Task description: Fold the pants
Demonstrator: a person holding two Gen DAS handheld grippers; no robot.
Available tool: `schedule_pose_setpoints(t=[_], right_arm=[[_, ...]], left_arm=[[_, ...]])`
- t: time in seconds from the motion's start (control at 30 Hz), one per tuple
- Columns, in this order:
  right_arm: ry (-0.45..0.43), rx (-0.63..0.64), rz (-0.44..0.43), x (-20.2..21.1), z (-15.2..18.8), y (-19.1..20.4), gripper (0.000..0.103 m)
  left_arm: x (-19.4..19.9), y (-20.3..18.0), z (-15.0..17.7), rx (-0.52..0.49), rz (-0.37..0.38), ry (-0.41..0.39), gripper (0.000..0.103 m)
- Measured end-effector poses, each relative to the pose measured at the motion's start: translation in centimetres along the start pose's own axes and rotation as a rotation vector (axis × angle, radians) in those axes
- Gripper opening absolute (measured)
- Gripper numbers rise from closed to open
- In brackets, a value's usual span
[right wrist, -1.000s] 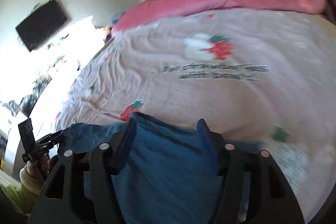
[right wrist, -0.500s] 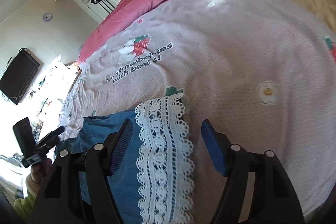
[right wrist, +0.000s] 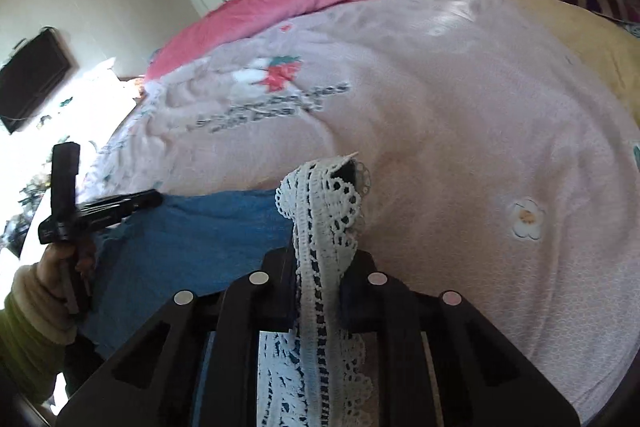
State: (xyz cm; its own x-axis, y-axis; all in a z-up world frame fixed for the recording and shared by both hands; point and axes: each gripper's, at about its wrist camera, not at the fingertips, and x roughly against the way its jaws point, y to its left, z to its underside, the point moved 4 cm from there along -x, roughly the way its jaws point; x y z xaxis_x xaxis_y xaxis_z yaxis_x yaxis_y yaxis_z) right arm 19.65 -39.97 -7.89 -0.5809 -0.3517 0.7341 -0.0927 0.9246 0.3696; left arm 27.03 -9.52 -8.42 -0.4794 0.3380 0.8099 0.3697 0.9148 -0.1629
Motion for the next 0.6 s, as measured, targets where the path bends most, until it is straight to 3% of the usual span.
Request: schedule_pose_setpoints(t=[0.13, 0.2, 0.23, 0.3, 0.37, 0.47, 0.6], right_arm=[[-0.008, -0.011, 0.029, -0.9, 0.7, -0.4, 0.021], [-0.026, -0.048, 0.024, 0.0, 0.8, -0.8, 0.035], [-0.035, -0.06, 0.028, 0.7, 0.8, -1.0, 0.041], [-0.074, -0.049, 0.065, 3.0, 1.2, -0.9, 0.048], [-0.121, -0.032, 0.102, 5.7, 2.0, -0.6, 0.064], [-0.143, -0.024, 0.094, 8.2, 3.8, 0.2, 0.069], [-0.126, -0.022, 0.078, 9.9, 7.6, 1.7, 0.074]], left_arm=[[-0.4, 0.5, 0.1, 0.015, 0.009, -0.01, 0.016], [0.2, 0.5, 0.0, 0.013, 0.02, -0.033, 0.019], [0.8, 0.7, 0.0, 0.012, 0.019, -0.046, 0.024], [3.2, 1.0, 0.3, 0.023, 0.027, -0.088, 0.047], [5.7, 1.1, 0.9, 0.034, 0.044, -0.132, 0.056], [10.5, 2.0, 3.3, 0.054, 0.01, -0.198, 0.072], [16.4, 4.3, 8.5, 0.124, -0.03, -0.243, 0.08]])
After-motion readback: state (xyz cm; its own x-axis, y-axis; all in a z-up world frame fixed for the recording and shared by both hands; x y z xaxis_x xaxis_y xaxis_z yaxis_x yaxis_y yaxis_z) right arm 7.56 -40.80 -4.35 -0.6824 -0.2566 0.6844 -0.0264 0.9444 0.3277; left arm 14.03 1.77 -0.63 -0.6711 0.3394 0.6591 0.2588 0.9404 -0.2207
